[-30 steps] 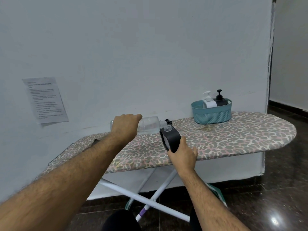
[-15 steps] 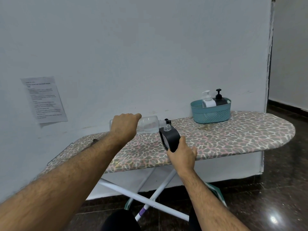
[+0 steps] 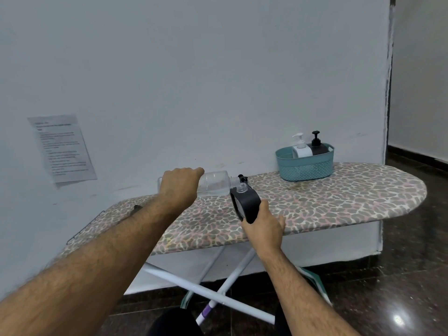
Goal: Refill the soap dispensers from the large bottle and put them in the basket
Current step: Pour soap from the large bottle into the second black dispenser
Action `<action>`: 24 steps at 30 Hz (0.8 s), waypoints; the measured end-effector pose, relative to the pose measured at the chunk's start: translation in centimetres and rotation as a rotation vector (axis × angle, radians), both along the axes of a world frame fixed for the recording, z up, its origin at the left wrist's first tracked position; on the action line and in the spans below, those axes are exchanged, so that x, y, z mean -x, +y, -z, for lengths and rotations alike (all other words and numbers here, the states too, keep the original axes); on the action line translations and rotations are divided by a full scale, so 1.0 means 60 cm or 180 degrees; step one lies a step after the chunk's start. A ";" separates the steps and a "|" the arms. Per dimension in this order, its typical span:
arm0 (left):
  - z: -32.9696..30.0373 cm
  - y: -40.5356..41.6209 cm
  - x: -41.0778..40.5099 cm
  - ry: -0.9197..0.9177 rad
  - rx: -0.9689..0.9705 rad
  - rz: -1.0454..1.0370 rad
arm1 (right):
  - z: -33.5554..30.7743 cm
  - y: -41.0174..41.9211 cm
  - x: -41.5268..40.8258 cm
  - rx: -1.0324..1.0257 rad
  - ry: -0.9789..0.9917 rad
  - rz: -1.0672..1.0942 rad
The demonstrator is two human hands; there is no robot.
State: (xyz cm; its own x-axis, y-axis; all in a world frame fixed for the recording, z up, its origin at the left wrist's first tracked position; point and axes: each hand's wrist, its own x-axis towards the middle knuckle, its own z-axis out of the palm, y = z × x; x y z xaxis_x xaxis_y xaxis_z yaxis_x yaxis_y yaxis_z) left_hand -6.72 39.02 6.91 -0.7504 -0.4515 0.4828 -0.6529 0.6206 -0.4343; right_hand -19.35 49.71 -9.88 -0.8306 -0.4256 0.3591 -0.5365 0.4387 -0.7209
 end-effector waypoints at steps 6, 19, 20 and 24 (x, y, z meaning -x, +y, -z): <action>-0.002 0.000 0.000 -0.0009 -0.0014 -0.0009 | -0.003 0.002 -0.001 0.0013 -0.0018 -0.0001; 0.000 -0.004 0.001 -0.0010 0.0029 -0.0008 | -0.004 0.003 -0.002 0.0009 -0.0034 -0.0007; 0.000 -0.004 0.001 -0.0007 0.0025 -0.0007 | -0.006 0.004 -0.003 0.0005 -0.0029 -0.0010; -0.001 -0.003 0.003 -0.0014 0.0027 -0.0004 | -0.007 0.005 -0.004 -0.0003 -0.0022 -0.0011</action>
